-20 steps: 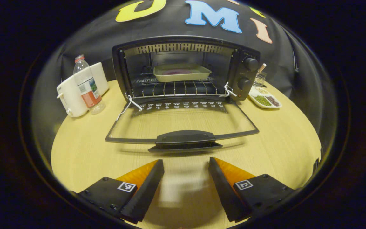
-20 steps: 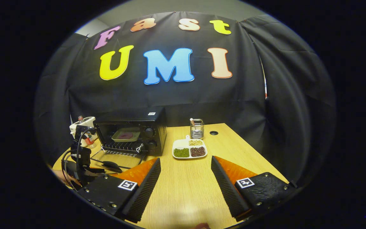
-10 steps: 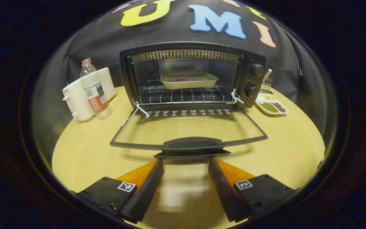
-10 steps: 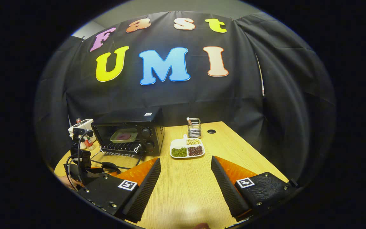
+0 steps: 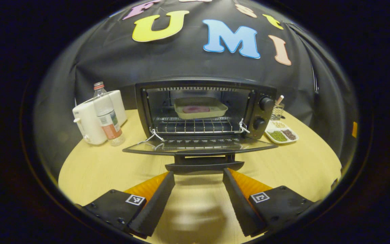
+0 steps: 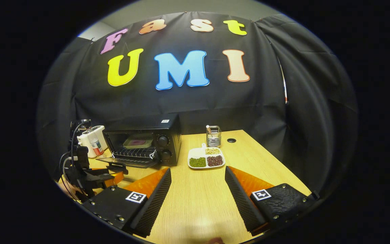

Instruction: Open the electric oven with the left hand, put the food in, and close the electric oven.

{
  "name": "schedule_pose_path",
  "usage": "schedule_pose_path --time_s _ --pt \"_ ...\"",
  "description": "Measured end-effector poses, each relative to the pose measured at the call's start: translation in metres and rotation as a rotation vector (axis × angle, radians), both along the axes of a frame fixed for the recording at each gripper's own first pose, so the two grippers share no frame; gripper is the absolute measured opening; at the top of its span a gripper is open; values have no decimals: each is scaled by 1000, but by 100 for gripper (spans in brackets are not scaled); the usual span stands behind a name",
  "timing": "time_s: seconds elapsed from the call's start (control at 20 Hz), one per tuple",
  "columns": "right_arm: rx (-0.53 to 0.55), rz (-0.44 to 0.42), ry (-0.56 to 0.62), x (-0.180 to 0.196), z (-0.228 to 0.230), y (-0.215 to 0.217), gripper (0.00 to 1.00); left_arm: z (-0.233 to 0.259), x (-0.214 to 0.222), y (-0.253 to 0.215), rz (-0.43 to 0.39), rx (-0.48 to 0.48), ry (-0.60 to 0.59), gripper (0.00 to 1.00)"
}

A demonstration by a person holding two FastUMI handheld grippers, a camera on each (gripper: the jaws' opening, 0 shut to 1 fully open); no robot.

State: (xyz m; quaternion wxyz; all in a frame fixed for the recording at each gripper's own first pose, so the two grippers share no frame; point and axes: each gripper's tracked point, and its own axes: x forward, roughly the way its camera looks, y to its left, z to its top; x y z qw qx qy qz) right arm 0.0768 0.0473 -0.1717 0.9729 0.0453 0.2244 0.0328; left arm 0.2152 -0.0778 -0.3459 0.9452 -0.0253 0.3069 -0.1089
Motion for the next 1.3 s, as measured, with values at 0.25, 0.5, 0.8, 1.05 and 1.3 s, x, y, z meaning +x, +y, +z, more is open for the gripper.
schedule_pose_path --time_s 0.25,0.5,0.8,1.05,1.3 --pt "18 -20 -1 5 1 4 98 19 5 2 6 -30 -34 97" --pt "32 -48 -3 10 1 4 98 47 17 4 -19 -26 -102 97" --pt "17 -60 0 12 -2 10 98 68 46 0 -39 -32 -151 97" --pt "20 -70 3 9 -6 8 98 93 64 -1 -34 -58 -193 100" --pt "16 -33 -78 12 23 1 98 147 34 0 -23 -89 -298 92"
